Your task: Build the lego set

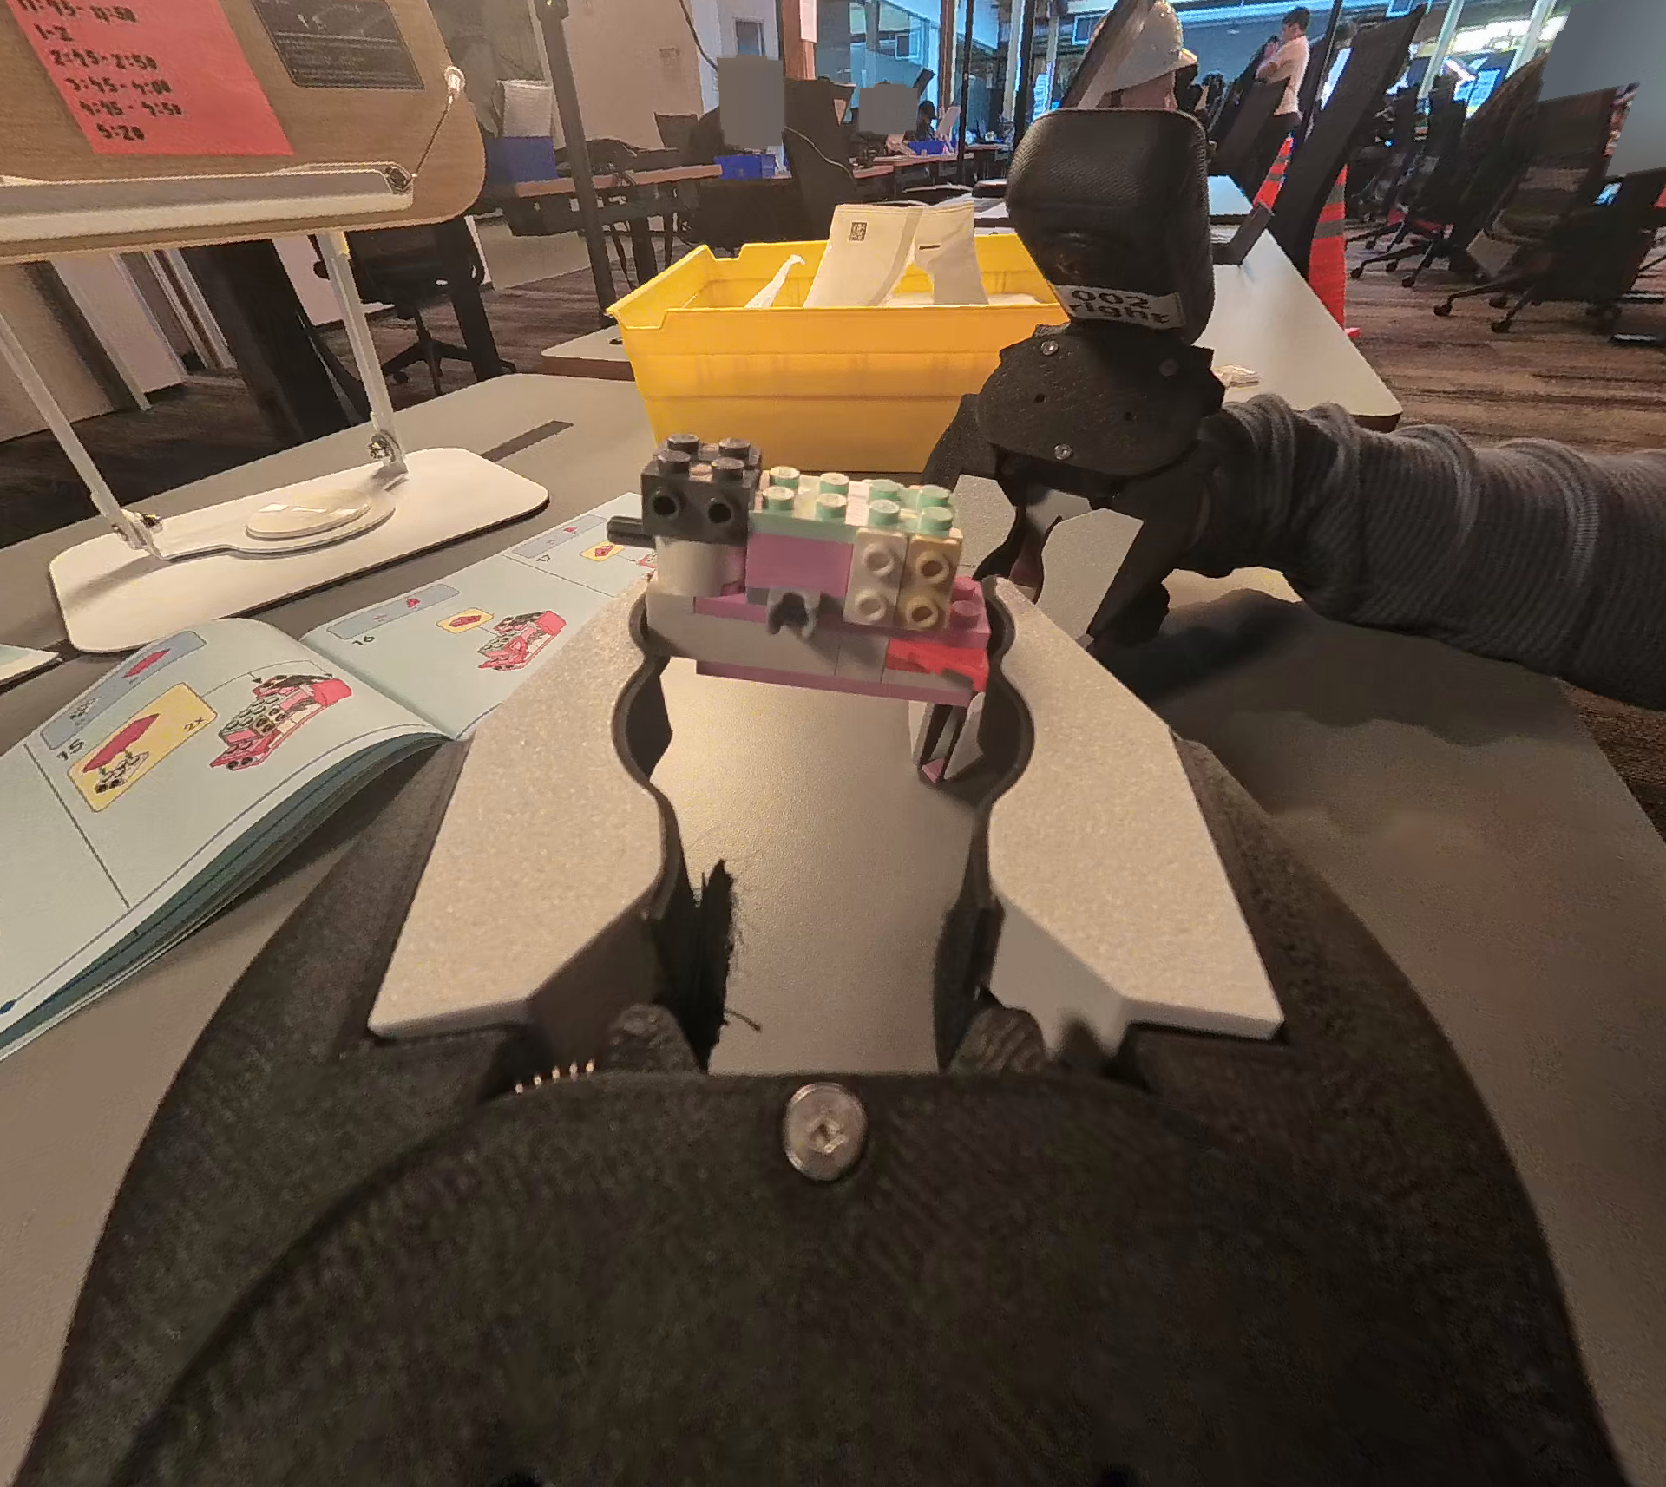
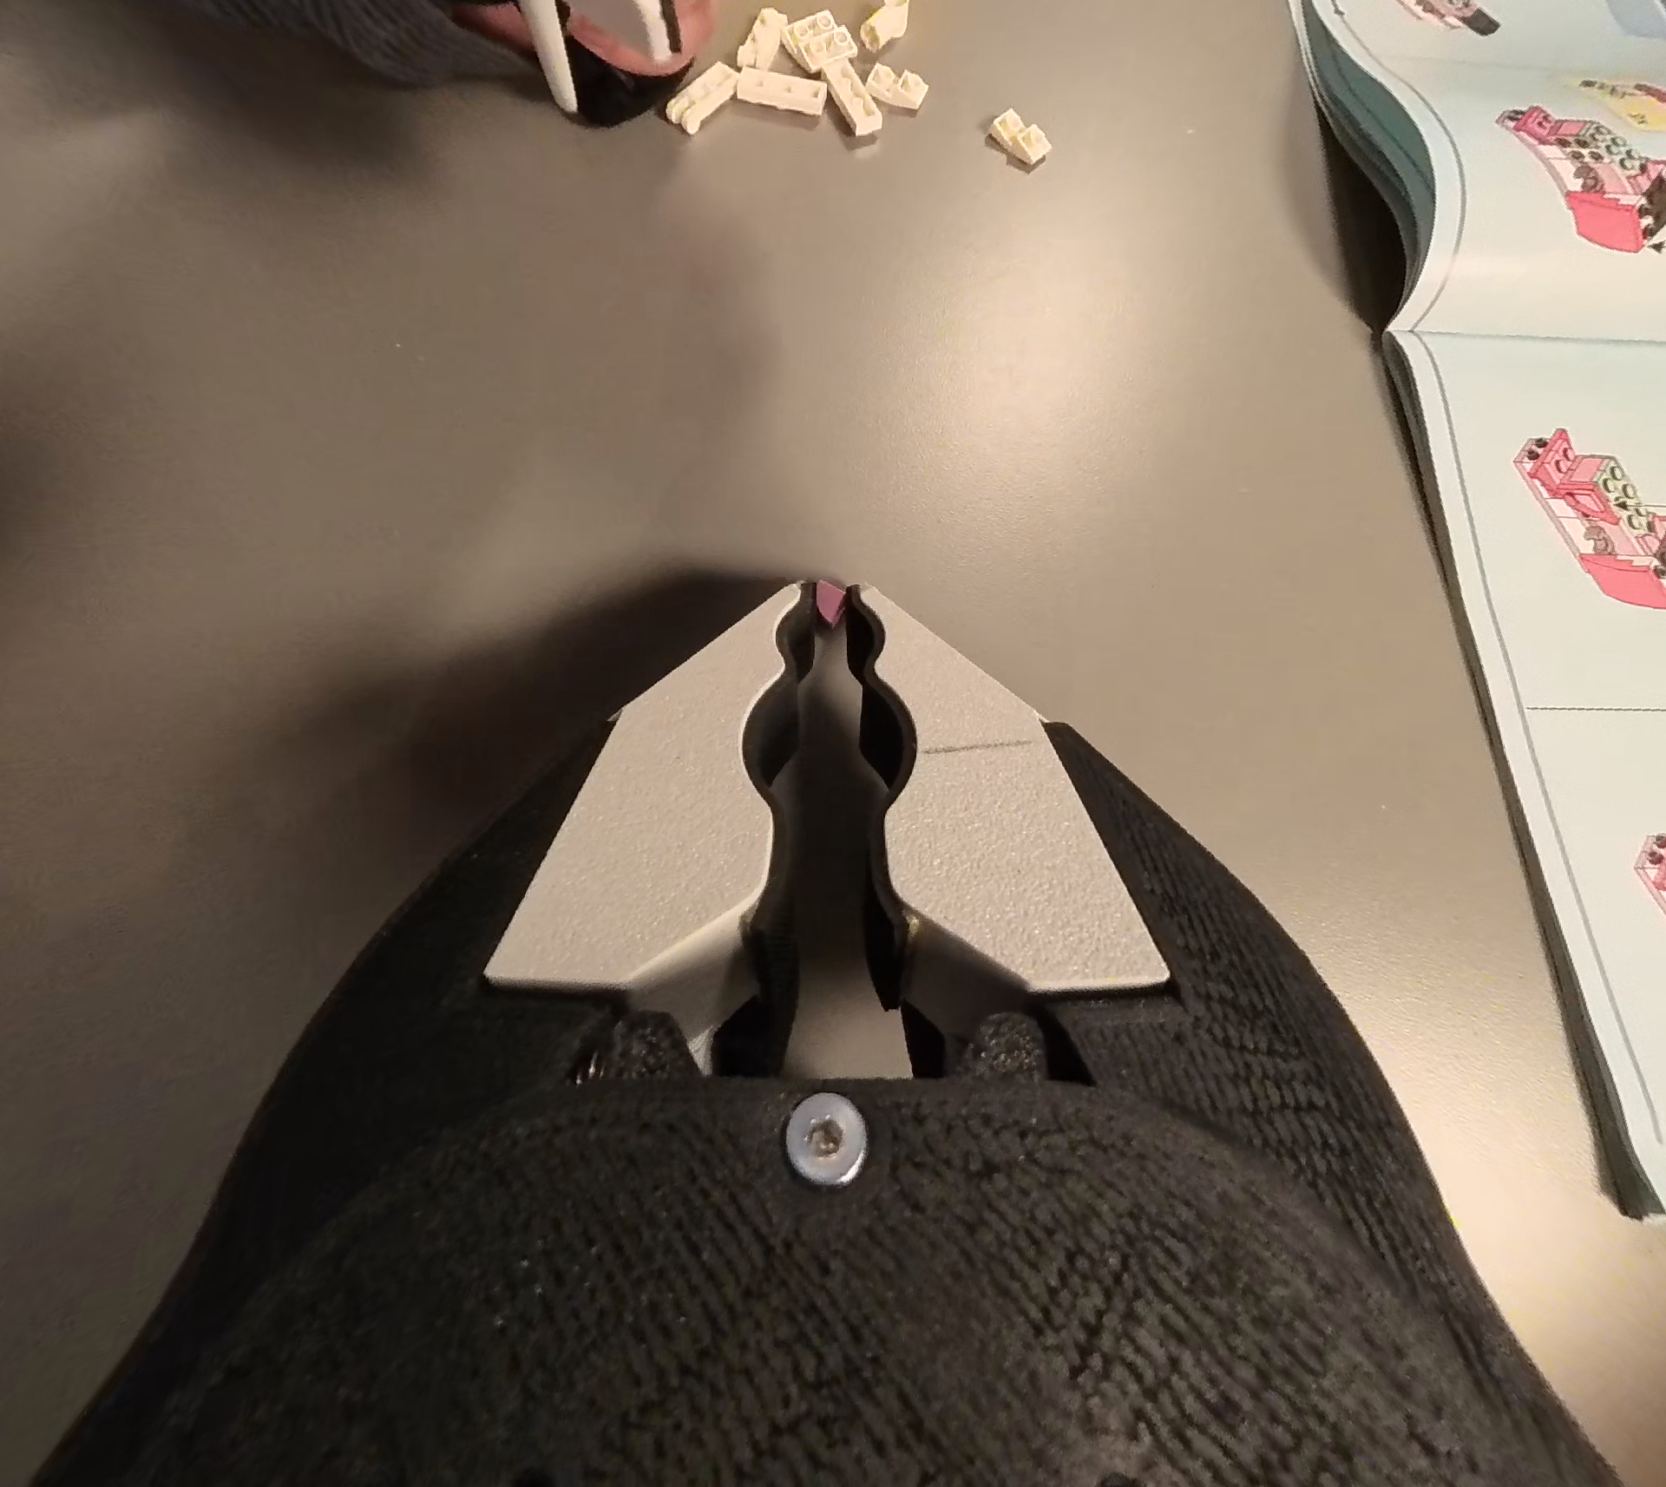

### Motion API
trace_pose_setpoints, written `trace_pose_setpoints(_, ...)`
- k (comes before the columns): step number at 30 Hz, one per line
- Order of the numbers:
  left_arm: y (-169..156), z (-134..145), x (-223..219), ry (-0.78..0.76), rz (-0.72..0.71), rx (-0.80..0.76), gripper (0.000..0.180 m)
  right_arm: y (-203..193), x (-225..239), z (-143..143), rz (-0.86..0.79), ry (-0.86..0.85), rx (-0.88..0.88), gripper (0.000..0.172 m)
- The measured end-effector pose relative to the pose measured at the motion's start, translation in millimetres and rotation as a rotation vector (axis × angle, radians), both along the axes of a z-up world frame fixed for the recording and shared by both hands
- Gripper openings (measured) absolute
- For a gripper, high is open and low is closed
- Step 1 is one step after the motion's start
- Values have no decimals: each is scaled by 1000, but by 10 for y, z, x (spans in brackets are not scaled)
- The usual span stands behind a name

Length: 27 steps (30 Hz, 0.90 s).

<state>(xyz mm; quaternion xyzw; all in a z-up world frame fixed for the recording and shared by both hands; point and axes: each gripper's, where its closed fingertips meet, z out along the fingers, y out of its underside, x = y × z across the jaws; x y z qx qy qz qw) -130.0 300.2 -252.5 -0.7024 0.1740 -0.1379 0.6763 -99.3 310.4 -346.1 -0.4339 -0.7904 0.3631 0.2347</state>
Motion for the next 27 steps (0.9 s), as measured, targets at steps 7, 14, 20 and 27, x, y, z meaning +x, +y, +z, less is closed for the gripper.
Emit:
trace_pose_setpoints(7,-7,-2,8,0,-2,-2,68,27,-35,200,-5,111,-1,5)
trace_pose_setpoints(14,-61,-3,140,-14,-98,-11,68,-56,-43,910,51,313,4,4)
trace_pose_setpoints(20,-220,20,375,-70,-299,-48,68,-440,-24,1404,258,384,59,4)
trace_pose_setpoints(27,-371,46,556,-121,-455,-89,68,-774,-3,1430,431,326,152,4)
